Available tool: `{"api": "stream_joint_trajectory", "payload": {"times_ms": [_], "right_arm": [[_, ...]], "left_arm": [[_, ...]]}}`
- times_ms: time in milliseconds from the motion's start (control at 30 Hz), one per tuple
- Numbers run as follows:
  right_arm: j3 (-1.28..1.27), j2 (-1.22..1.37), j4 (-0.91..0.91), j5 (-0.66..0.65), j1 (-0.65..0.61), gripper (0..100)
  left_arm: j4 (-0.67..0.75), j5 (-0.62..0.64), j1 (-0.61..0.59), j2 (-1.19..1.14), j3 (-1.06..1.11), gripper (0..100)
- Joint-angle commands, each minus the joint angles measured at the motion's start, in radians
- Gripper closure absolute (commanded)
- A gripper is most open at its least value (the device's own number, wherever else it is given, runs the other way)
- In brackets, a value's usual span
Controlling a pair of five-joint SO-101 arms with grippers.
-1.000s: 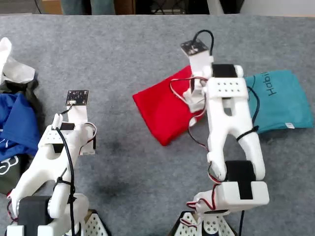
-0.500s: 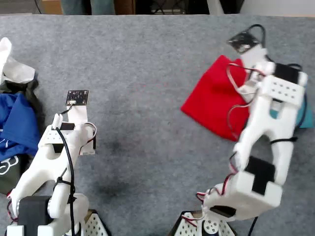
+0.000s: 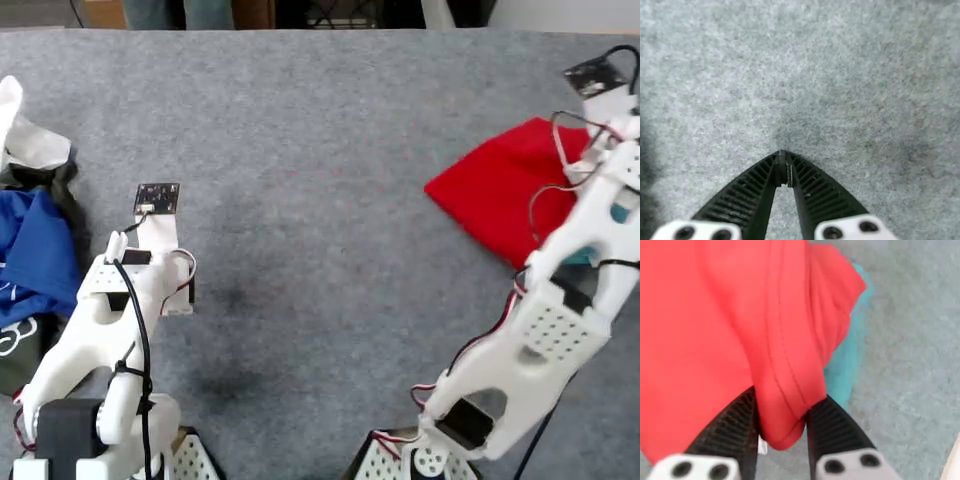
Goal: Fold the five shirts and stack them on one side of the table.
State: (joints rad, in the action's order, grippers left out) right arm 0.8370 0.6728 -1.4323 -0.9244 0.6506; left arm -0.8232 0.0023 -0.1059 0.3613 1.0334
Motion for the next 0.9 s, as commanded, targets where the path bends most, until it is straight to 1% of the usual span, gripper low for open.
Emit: {"api": "stream_joint_trajectory", "payload": {"times_ms": [0, 167, 300, 467, 667, 733, 867], "right_arm": [[0.262, 0.097, -0.064, -0.008, 0.054, 98.4], [0.509, 0.249, -0.166, -0.008, 0.1, 98.4], [0.644, 0.338, -0.213, -0.006, 0.132, 98.4], [0.707, 0.4, -0.244, -0.006, 0.16, 98.2], [0.71, 0.404, -0.27, -0.009, 0.161, 96.9], [0.713, 0.401, -0.288, -0.008, 0.161, 90.3], [0.771, 0.403, -0.292, -0.006, 0.161, 68.3]], "left_arm": [[0.011, 0.0, -0.005, 0.023, -0.005, 97], [0.011, 0.0, -0.005, 0.023, -0.005, 97], [0.011, -0.002, -0.005, 0.023, -0.005, 97], [0.011, -0.002, -0.005, 0.023, -0.005, 97], [0.011, -0.002, -0.005, 0.023, -0.005, 97], [0.011, -0.002, -0.005, 0.023, -0.004, 97], [0.011, -0.002, -0.005, 0.023, -0.004, 97]]}}
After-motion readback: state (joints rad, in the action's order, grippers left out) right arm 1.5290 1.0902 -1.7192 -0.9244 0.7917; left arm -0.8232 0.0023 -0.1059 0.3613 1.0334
